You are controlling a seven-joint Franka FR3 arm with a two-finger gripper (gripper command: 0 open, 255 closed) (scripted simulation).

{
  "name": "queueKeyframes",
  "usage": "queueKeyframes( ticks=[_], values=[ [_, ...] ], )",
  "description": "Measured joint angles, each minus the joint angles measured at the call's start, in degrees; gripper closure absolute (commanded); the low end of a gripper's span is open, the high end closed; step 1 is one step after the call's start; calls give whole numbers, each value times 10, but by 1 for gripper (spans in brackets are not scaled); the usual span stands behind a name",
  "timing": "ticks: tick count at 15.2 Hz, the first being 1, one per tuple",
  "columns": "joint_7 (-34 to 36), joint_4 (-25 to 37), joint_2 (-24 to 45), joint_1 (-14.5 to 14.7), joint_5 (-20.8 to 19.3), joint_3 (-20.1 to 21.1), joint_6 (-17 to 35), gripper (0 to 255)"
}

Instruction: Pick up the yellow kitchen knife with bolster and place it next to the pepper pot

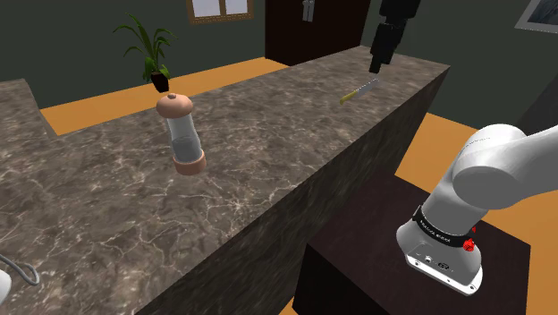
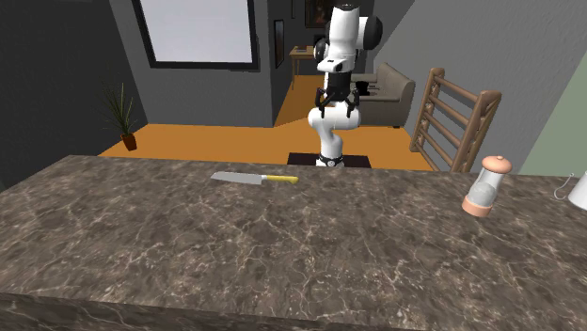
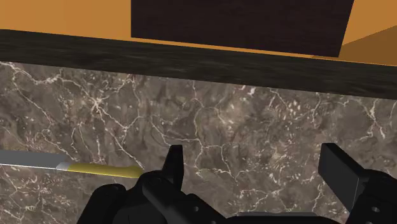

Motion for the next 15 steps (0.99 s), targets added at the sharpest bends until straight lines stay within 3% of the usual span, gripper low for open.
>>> queueKeyframes(
  ticks=[3, 10, 15],
  values=[
    [-40, -12, -5, 6, -15, -19, 5, 0],
    [-281, -43, 3, 35, -107, -136, 46, 0],
    [-457, -34, 50, 64, -166, -226, 95, 0]
  ],
)
